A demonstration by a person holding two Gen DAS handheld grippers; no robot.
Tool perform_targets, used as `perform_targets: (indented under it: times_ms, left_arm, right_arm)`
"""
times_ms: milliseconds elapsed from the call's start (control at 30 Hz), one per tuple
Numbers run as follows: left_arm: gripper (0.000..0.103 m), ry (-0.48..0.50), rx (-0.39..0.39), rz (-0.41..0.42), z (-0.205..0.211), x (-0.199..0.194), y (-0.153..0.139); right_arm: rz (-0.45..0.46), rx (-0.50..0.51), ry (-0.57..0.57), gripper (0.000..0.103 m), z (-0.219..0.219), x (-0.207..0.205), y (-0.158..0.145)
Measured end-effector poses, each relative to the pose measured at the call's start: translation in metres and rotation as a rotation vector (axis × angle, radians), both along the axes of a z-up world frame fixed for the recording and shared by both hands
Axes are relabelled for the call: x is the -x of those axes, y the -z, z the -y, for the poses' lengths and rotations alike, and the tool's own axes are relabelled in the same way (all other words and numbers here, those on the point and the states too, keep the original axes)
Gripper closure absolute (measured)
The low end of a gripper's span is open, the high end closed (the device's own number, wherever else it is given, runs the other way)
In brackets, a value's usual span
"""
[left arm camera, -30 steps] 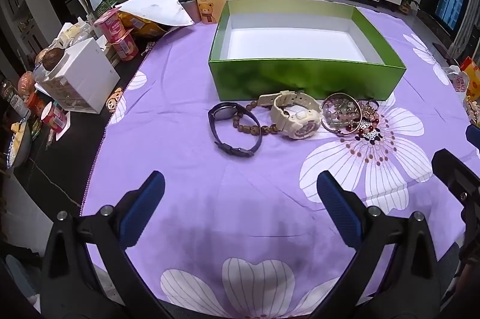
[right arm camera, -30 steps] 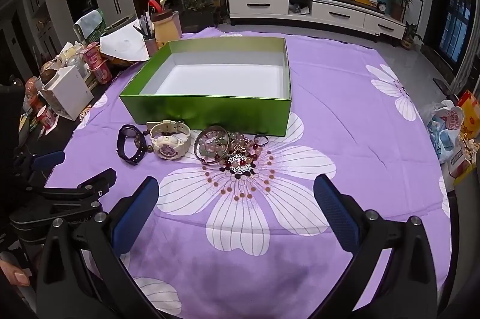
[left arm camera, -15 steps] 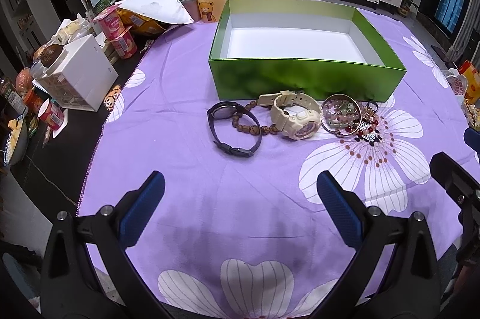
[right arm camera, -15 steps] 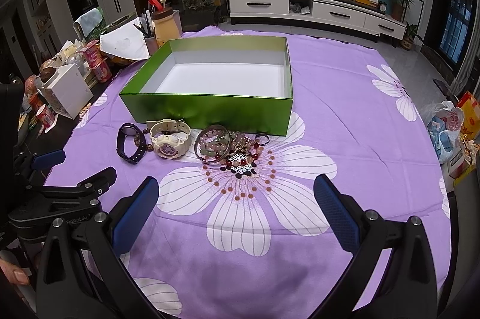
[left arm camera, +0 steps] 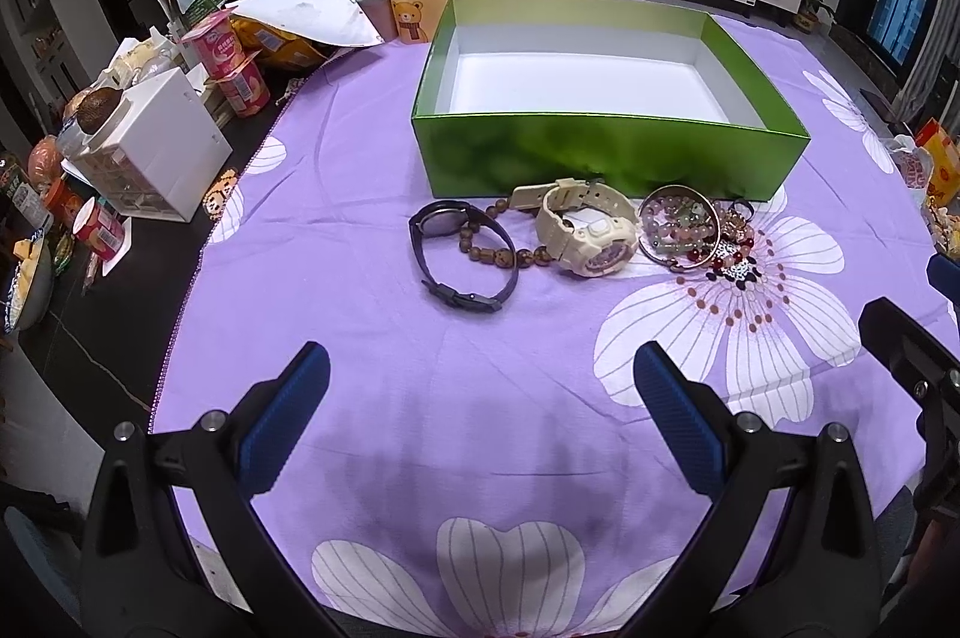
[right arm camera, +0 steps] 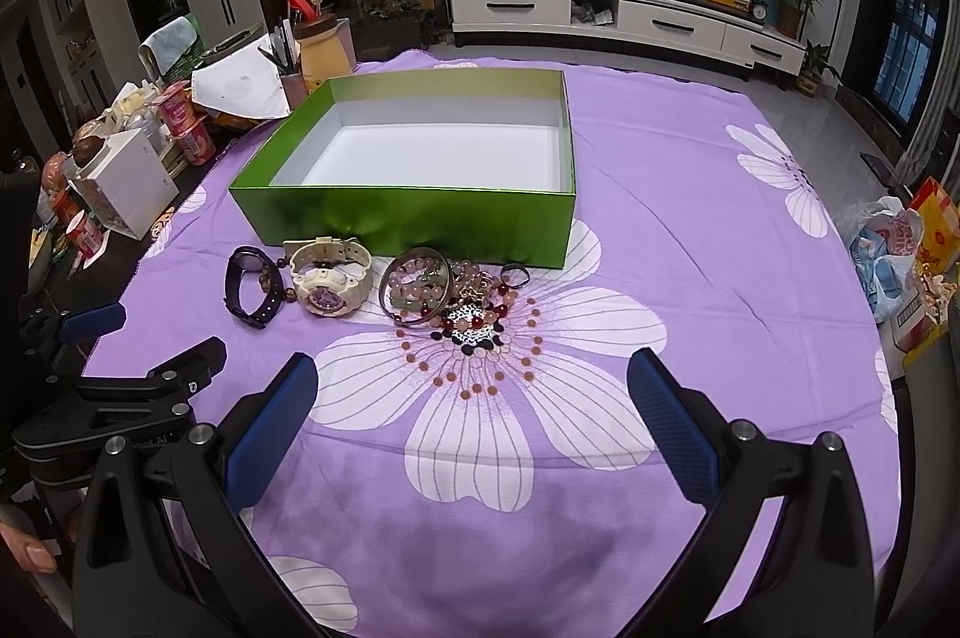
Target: Organize jewelry
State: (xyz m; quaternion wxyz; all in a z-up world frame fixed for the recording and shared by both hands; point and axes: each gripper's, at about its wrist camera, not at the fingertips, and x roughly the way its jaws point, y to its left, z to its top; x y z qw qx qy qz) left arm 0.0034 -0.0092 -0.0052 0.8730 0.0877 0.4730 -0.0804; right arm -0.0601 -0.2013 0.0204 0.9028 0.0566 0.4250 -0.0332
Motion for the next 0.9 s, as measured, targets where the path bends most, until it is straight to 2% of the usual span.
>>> perform_targets:
  times_ms: [900]
  left_arm:
    - [0.002, 0.010, 0.001, -0.010, 0.0044, 0.0018, 0.0044]
  right_arm:
    - [-0.003, -0.007, -0.002, 0.001, 0.0032, 0.0004, 0.0005]
